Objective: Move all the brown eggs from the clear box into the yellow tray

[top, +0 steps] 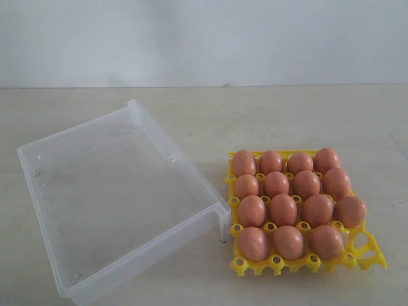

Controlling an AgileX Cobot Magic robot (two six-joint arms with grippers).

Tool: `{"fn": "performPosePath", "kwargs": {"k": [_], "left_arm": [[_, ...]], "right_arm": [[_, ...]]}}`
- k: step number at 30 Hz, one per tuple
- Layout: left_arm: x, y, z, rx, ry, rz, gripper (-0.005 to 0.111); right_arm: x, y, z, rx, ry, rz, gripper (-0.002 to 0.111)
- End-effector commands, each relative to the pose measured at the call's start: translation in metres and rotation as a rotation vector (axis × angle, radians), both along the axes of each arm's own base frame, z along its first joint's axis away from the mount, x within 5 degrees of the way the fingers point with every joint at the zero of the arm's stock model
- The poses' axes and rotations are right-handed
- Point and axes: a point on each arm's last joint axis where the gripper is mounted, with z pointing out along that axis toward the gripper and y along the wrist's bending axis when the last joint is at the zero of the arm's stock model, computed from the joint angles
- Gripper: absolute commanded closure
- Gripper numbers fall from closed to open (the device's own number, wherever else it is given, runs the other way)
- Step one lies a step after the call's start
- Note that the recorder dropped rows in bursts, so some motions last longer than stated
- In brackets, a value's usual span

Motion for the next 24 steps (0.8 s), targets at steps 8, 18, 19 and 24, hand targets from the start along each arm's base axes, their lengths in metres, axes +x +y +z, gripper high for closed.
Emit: {"fn": "performPosePath", "kwargs": {"k": [8,18,19,24], "left_arm": [[0.000,0.000,-0.001,0.000,-0.001,0.002,0.103],[0.000,0.000,-0.001,0.000,-0.001,0.002,0.103],[0.000,0.000,-0.001,0.000,-0.001,0.002,0.103],[0.000,0.000,-0.001,0.000,-0.001,0.002,0.103]], "right_arm": [[-0.026,-0.137,0.071,0.098,-0.235,-0.280,0.108],[0.054,-0.213,0.018,0.048,-0.256,-0.501,0.108],[0.061,-0.219,0.012,0.088,-0.249,-0.518,0.108],[0.107,-0.288,-0.028,0.459,-0.305,-0.793,0.108]]}}
